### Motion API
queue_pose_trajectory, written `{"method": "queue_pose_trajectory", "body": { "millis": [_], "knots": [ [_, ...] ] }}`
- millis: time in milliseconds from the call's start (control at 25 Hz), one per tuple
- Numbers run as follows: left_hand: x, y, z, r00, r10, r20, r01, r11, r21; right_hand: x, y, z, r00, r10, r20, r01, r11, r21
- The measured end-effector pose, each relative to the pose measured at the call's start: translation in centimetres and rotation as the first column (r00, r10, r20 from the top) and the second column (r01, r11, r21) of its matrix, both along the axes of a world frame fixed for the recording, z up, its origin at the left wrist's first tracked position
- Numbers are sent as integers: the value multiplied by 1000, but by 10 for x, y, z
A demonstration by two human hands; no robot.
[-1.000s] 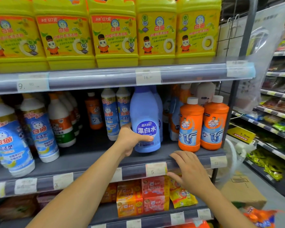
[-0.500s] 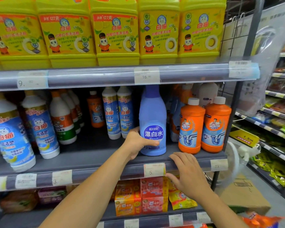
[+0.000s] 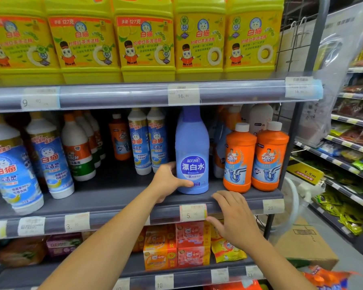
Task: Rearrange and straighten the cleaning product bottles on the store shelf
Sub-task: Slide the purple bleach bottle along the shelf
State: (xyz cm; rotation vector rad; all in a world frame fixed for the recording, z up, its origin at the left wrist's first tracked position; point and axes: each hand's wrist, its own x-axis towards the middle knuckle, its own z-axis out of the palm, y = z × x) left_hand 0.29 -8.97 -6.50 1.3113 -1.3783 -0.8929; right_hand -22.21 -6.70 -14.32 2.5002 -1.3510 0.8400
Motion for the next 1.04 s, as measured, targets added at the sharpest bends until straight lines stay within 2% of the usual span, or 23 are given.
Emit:
{"method": "queue_pose_trajectory", "body": {
  "millis": [280,400,480,560,640,720,760,840,920,960,1040],
  "knots": [
    [-5,-2,-5,1000,15,-23,-15,1000,-1,-1,1,1,1000,20,9,-20,1000,-17],
    [-6,0,-4,996,44,78,-44,999,4,-4,1,5,999,44,-1,-44,998,48],
    [-9,4,-2,977,96,190,-101,995,19,-11,3,8,996,33,86,-39,996,78],
    [-13,14,-5,948,221,228,-227,974,2,-27,5,14,976,-8,219,-5,998,60],
    [-26,29,-10,879,424,217,-400,905,-144,-50,4,23,927,-69,369,66,998,22],
    [-48,44,-12,808,557,194,-459,800,-386,-70,-2,37,857,-138,497,155,988,9],
    [-64,50,-10,808,557,194,-415,771,-484,-80,-6,44,824,-158,544,188,982,1],
    [-98,54,-6,846,455,278,-221,774,-593,-94,-16,56,768,-164,619,213,977,-6],
    [-131,51,-4,855,335,395,-53,815,-577,-101,-27,64,708,-184,682,206,977,51],
    [-145,47,-4,861,299,411,-31,839,-544,-103,-34,67,677,-208,706,196,976,98],
    [-168,37,-3,887,293,358,-100,877,-469,-106,-47,70,629,-258,733,158,966,204]
  ]
}}
